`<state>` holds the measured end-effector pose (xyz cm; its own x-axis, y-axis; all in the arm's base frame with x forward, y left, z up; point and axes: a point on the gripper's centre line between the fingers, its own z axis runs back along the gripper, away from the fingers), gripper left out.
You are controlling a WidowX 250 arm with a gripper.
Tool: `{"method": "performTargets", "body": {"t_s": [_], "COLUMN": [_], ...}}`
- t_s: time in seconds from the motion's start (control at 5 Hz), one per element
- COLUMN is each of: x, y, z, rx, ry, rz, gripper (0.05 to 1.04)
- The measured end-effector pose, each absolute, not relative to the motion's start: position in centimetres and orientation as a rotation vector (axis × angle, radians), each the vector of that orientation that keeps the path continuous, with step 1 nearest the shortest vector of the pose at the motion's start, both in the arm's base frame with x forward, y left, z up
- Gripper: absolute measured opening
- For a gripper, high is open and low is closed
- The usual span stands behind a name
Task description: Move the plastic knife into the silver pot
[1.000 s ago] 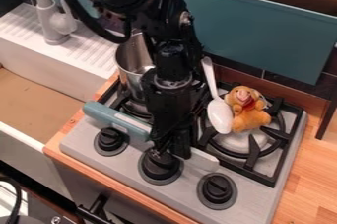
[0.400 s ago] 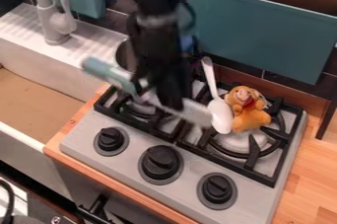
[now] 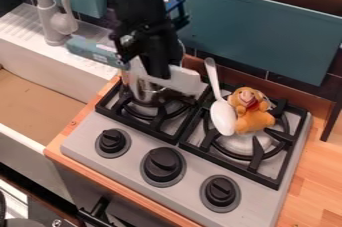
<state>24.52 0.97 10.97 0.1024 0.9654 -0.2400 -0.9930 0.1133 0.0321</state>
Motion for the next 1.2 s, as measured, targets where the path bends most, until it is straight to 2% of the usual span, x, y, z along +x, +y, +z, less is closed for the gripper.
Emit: {"method": "performTargets", "body": {"t_s": [0.4,0.6,0.8,1.2], "x": [27.1,28.8,29.6,30.9], "y": [3.3,4.8,4.9,1.8], "z": [11.8,12.0,12.6,13.7], "rx": [-0.131,-0.17,-0.238,-0.322], "ry": [-0.016,-0.04,0.0,0.044], "rz": [1.427,1.412,1.377,1.366], "gripper": [0.089,0.089,0.089,0.089]}}
